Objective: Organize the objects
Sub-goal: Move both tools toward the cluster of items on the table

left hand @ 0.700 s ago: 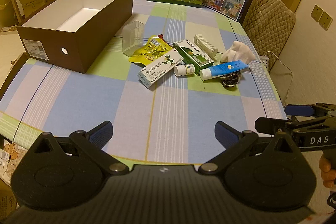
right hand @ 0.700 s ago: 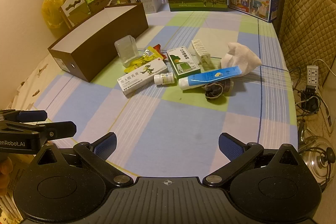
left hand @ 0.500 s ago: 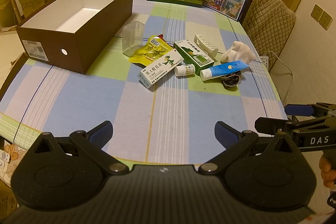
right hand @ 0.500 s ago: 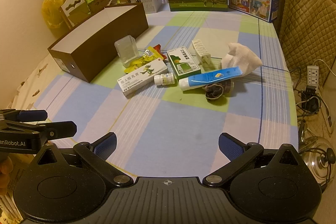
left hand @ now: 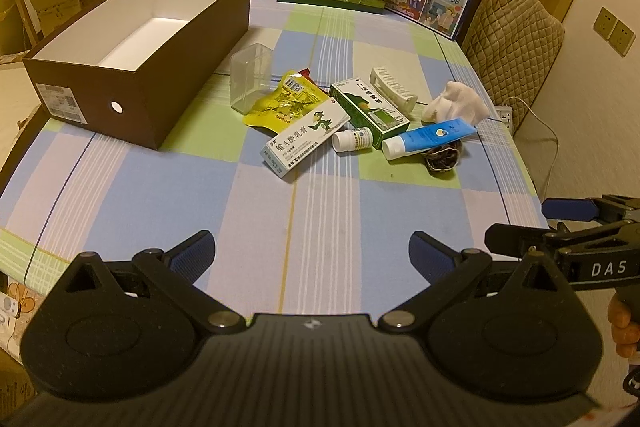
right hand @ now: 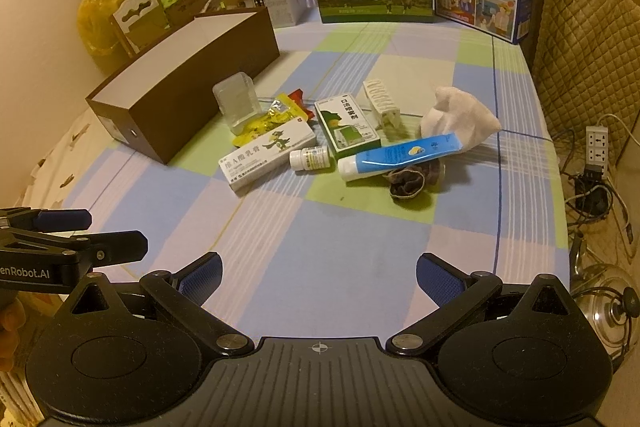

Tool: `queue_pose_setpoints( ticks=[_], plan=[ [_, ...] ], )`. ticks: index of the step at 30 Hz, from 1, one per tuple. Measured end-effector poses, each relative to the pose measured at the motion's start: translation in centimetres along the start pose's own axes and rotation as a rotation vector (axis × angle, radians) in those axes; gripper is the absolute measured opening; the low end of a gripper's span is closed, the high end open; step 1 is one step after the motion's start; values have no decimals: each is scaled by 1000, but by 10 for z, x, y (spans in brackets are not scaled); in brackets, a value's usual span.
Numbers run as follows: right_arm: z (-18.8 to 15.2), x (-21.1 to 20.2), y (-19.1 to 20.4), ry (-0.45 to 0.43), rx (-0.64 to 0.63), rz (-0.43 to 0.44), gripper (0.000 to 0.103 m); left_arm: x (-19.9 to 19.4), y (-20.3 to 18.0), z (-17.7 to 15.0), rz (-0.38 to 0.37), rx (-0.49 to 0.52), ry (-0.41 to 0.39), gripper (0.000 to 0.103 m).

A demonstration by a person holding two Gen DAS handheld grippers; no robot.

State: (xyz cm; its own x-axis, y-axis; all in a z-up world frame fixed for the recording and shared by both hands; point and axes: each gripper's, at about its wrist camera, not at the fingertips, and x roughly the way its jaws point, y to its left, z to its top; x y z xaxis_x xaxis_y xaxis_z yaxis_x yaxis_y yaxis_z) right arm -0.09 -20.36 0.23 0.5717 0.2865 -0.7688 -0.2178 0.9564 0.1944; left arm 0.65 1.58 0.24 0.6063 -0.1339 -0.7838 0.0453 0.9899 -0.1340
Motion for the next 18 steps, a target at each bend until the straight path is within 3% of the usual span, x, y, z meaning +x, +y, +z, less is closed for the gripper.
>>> queue_pose_setpoints(
  ticks=[18],
  plan=[
    [20, 18, -10, 9, 34, -10, 101, 23, 2, 23, -16, 18, 22, 102]
  ],
)
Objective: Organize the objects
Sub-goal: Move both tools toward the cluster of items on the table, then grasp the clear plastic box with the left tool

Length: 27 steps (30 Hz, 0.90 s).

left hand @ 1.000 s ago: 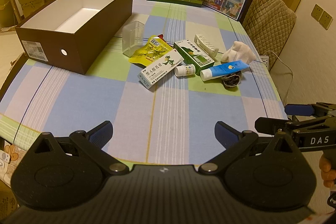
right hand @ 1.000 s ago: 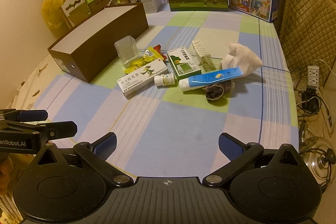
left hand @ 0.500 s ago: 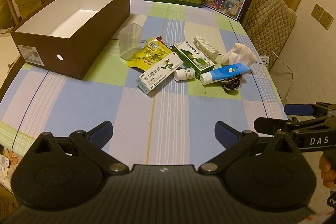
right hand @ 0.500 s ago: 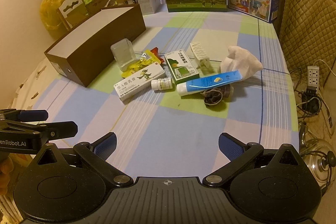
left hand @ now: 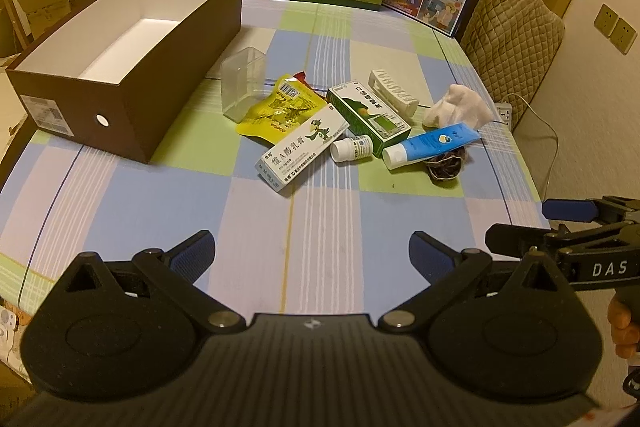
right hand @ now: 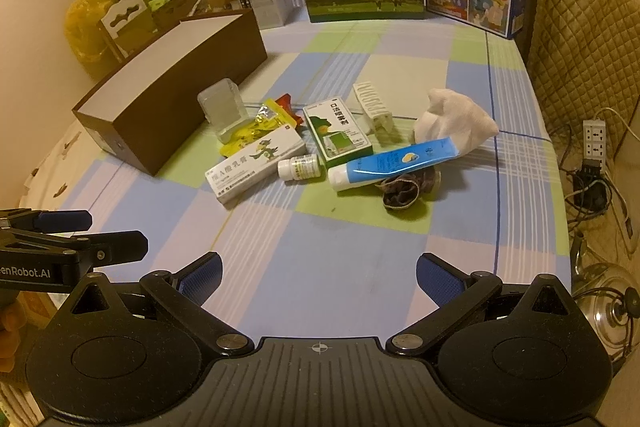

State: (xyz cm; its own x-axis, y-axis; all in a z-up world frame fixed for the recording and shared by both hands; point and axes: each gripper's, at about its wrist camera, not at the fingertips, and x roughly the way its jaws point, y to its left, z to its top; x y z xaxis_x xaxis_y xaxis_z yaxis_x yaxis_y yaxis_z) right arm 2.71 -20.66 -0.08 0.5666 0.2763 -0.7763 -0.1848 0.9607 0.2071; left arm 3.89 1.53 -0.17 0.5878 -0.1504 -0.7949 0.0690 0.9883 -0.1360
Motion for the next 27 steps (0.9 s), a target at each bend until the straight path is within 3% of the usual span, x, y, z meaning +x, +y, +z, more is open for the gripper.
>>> queue_pose_setpoints(
  ticks=[18, 27],
  plan=[
    [22, 22, -13, -4, 93, -16, 101, 34, 13, 34, -26, 40, 30, 102],
    [33, 33, -26, -38, 163, -61, 90, 57, 23, 63, -42, 118, 8, 97]
  ],
)
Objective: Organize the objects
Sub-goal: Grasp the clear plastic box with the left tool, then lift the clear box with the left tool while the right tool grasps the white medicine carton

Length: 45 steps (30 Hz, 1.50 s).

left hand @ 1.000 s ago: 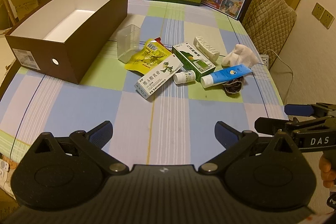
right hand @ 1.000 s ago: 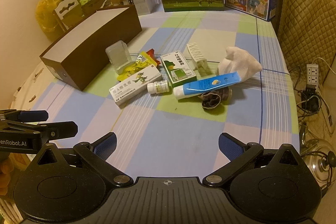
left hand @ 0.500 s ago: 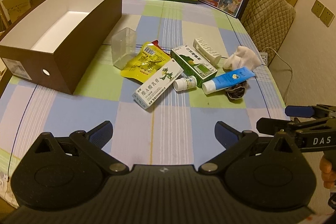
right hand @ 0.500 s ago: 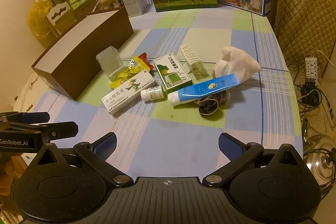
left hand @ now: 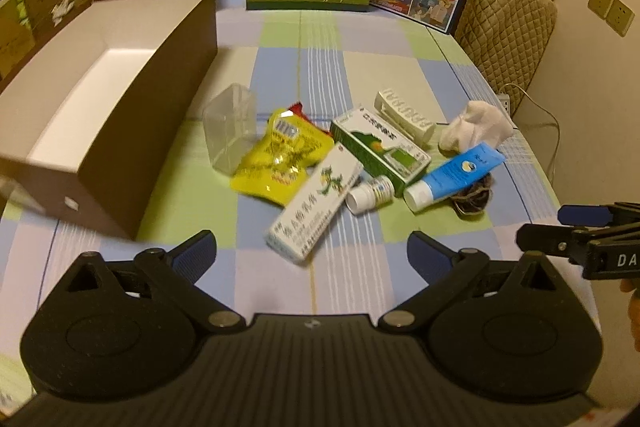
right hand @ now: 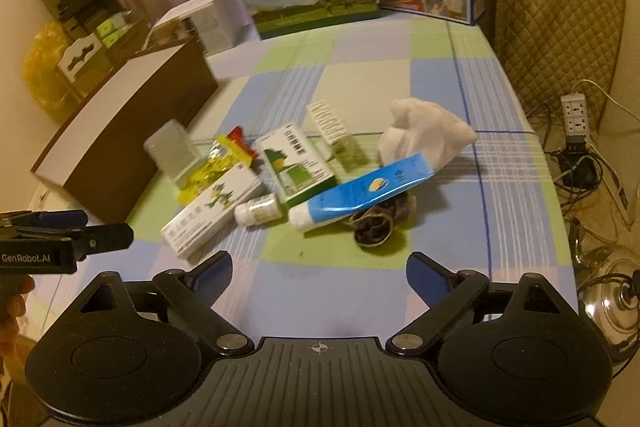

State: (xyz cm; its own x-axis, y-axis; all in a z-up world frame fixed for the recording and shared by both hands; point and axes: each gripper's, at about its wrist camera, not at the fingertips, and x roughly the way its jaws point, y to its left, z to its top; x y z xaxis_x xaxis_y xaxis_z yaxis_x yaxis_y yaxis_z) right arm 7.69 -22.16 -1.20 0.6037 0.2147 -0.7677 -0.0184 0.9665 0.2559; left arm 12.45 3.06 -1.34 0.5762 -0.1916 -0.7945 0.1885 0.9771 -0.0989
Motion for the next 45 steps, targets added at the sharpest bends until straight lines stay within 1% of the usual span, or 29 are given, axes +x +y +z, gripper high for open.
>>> queue_pose_setpoints(
  ticks=[2, 5, 9, 10, 16, 18, 21, 22, 27, 29, 30, 31, 32, 34, 36, 40, 42, 45],
  plan=[
    [4, 2, -4, -11, 22, -17, 87, 8, 5, 10, -1, 21, -3, 95],
    [10, 6, -10, -23, 56, -45, 86, 18, 12, 23, -2, 56, -6, 92],
    [15, 11, -16, -37, 112, -80, 85, 35, 24, 46, -7, 116, -4, 90],
    [17, 12, -17, -38, 125, -88, 85, 39, 28, 51, -11, 129, 0, 87],
    [18, 19, -17, -38, 192, -139, 85, 68, 47, 85, -26, 233, 27, 83],
    [18, 21, -16, -35, 210, -153, 85, 80, 52, 95, -27, 268, 51, 82],
    [17, 24, -15, -32, 236, -178, 85, 97, 56, 104, -36, 304, 88, 75],
    [16, 24, -15, -31, 246, -188, 85, 103, 57, 106, -42, 318, 100, 70],
    [15, 27, -15, -28, 291, -225, 85, 127, 61, 111, -42, 375, 158, 66],
    [14, 28, -14, -26, 312, -241, 85, 135, 62, 112, -50, 395, 184, 54],
    [14, 30, -14, -24, 320, -245, 85, 138, 61, 113, -52, 402, 191, 50],
    [14, 31, -13, -22, 325, -247, 85, 141, 62, 113, -52, 407, 198, 43],
    [14, 32, -11, -20, 329, -248, 85, 143, 62, 113, -55, 412, 203, 34],
    [15, 34, -6, -17, 333, -245, 85, 145, 63, 114, -53, 416, 197, 27],
    [17, 38, -1, -14, 333, -236, 85, 143, 65, 114, -53, 418, 179, 27],
    [22, 48, 14, -6, 321, -206, 85, 125, 69, 114, -44, 417, 118, 26],
    [25, 53, 24, -4, 308, -180, 85, 110, 71, 115, -51, 396, 80, 26],
    [31, 63, 41, -2, 293, -127, 85, 82, 80, 116, -79, 334, 21, 26]
  ],
)
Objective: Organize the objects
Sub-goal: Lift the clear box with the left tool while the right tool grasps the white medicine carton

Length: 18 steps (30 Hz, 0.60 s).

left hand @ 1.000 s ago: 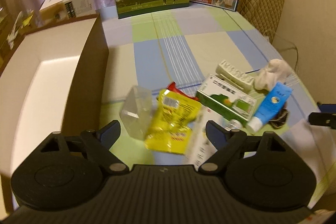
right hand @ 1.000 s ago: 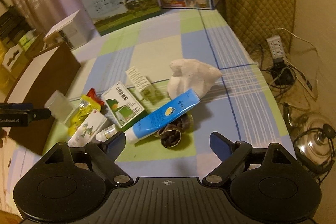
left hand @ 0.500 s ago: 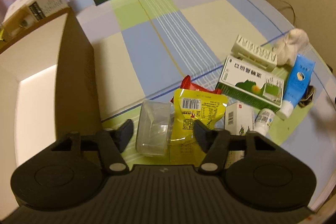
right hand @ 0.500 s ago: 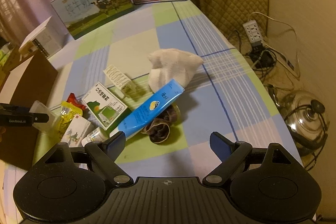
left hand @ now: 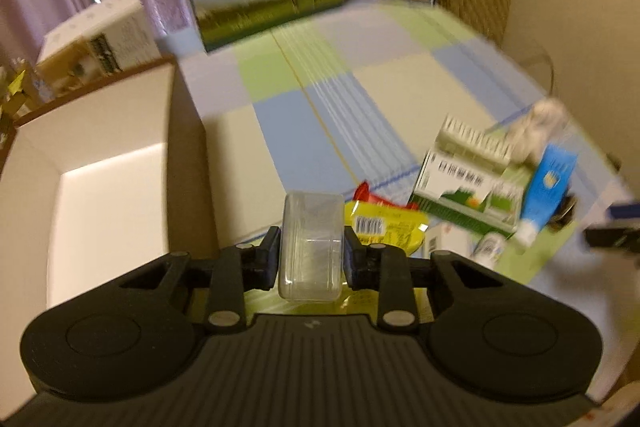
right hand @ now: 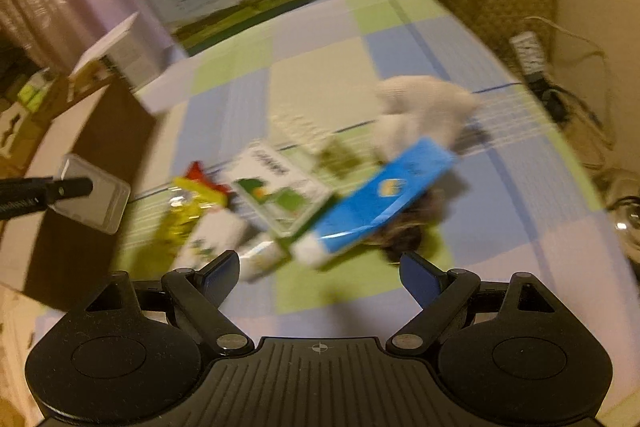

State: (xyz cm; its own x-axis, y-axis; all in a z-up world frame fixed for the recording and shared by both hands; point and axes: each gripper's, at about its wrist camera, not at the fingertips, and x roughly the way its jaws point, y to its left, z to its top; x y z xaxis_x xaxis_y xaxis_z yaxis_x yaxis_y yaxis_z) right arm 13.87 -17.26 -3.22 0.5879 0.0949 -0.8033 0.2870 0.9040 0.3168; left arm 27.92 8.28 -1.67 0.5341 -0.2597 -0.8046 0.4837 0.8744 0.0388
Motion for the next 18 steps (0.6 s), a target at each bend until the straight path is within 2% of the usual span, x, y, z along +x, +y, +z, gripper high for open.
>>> queue_pose_setpoints(
  ticks=[3, 9, 13, 18],
  plan=[
    [-1, 11, 22, 16, -22, 59, 82, -32, 10, -4, -7, -62, -70, 26],
    [-6, 42, 60, 95, -23, 142, 65, -87, 42, -16, 15, -176, -175, 26],
    [-8, 65, 75, 151, 17, 150, 59, -110, 68, -25, 65, -232, -215, 26],
    [-10, 85, 82, 187, 73, 123, 57, -128, 99, -40, 132, -288, -230, 26]
  ],
)
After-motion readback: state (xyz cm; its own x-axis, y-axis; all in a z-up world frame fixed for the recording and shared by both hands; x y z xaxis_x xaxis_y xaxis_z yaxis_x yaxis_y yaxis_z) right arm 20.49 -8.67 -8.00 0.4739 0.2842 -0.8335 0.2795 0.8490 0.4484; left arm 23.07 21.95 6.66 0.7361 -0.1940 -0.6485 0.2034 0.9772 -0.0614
